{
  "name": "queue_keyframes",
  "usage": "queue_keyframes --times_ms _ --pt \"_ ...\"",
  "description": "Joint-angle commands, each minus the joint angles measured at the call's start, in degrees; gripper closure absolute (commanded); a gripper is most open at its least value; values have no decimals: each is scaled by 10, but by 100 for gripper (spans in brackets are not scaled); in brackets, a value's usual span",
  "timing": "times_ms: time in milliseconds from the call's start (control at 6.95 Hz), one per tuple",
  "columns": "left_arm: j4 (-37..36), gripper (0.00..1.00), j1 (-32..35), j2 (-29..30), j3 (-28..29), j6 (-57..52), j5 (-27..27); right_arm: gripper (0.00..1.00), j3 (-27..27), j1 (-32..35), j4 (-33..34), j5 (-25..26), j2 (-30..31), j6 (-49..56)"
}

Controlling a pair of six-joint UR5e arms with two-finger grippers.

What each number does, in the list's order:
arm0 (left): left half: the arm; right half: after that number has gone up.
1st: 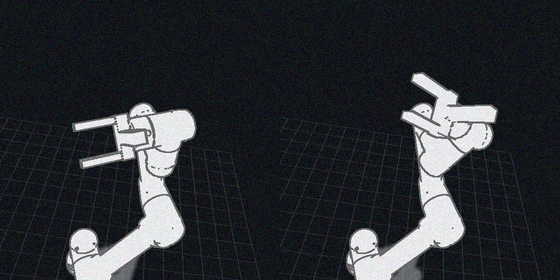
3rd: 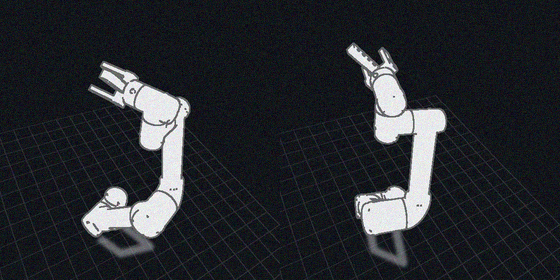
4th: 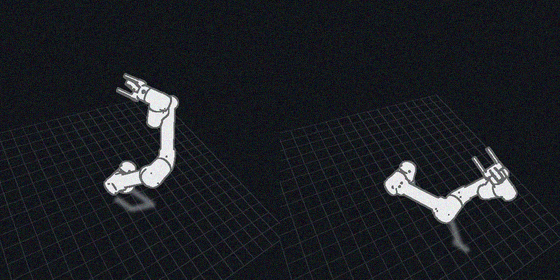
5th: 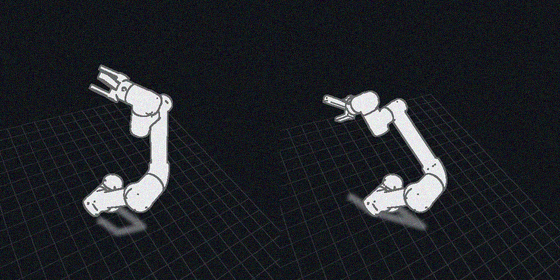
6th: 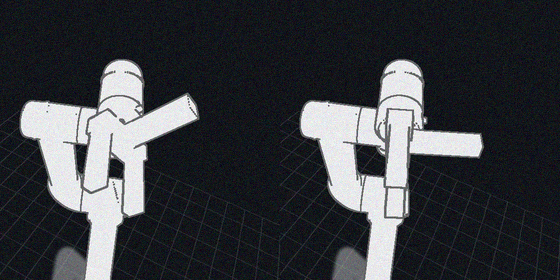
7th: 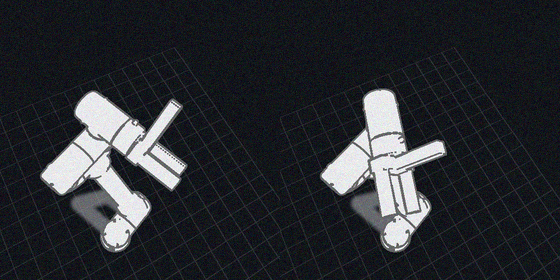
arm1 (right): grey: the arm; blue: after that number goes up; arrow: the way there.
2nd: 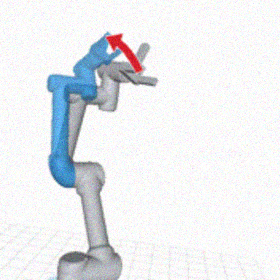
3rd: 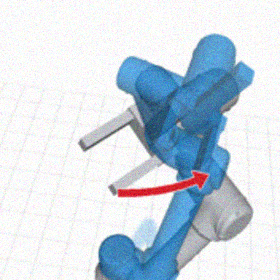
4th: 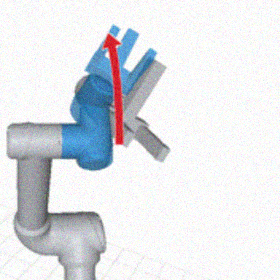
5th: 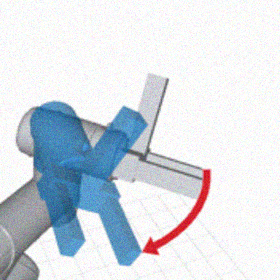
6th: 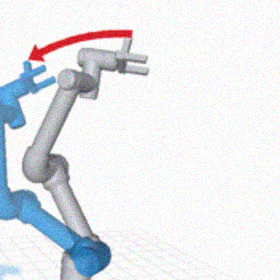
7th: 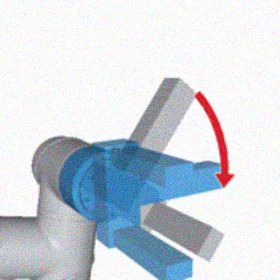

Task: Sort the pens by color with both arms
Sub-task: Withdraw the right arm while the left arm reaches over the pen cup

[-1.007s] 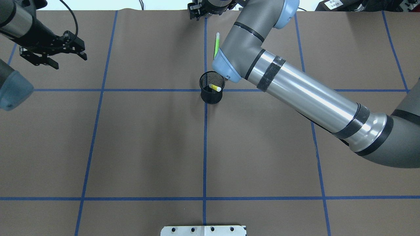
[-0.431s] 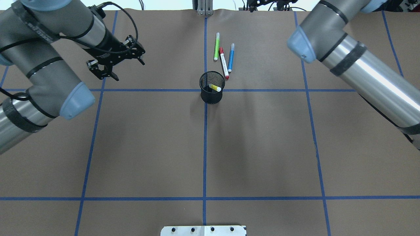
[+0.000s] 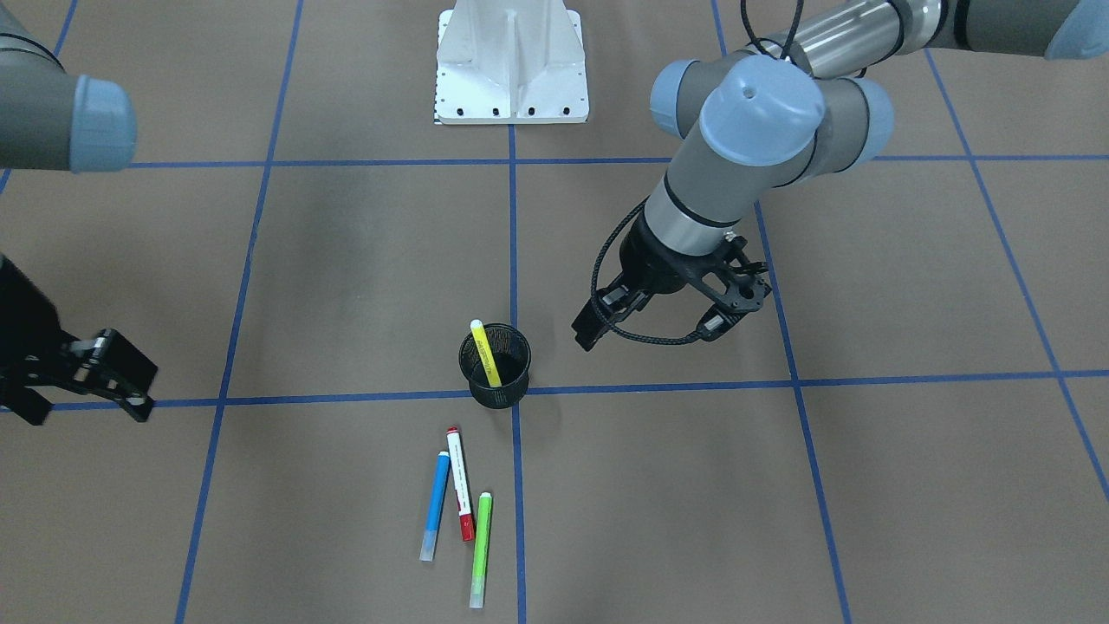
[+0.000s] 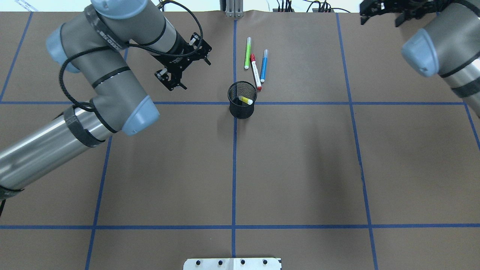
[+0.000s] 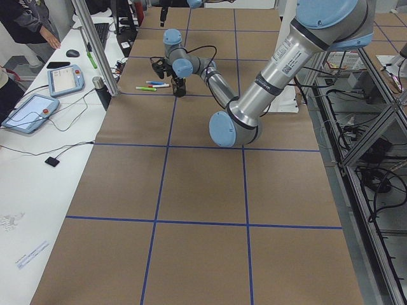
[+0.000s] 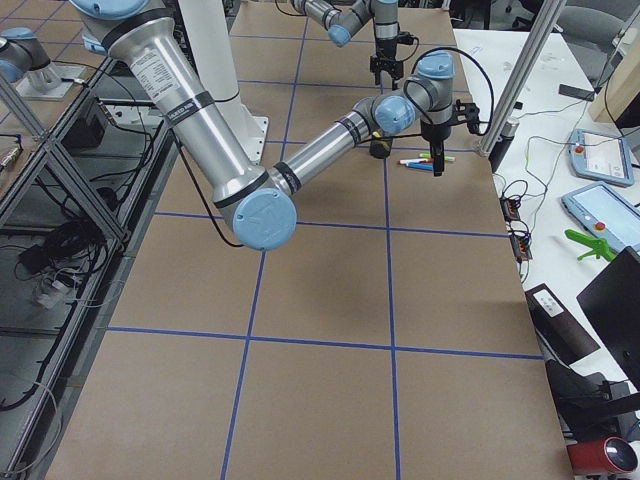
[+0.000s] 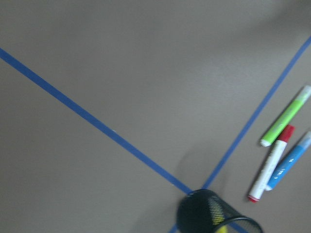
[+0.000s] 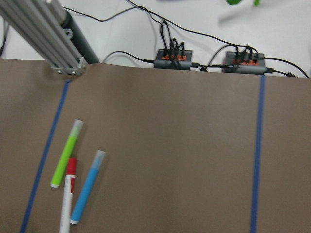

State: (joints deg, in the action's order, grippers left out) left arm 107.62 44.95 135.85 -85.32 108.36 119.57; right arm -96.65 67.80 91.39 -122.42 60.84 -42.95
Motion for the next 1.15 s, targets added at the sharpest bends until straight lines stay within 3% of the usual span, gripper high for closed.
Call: queue_keyframes --times_ms 0,144,288,575,1007 --pt "40 0 -61 75 72 43 -92 0 -103 65 27 -2 183 67" --pt "14 0 -75 105 94 36 -101 0 -151 93 27 -5 257 86" --pt "-27 1 -84 122 94 -18 -115 0 -175 105 27 -7 289 93" --pt "-63 4 -114 128 94 -94 -146 0 -191 110 33 -8 299 94" --pt "-84 27 -142 122 96 -146 -183 0 -189 109 30 -4 293 94"
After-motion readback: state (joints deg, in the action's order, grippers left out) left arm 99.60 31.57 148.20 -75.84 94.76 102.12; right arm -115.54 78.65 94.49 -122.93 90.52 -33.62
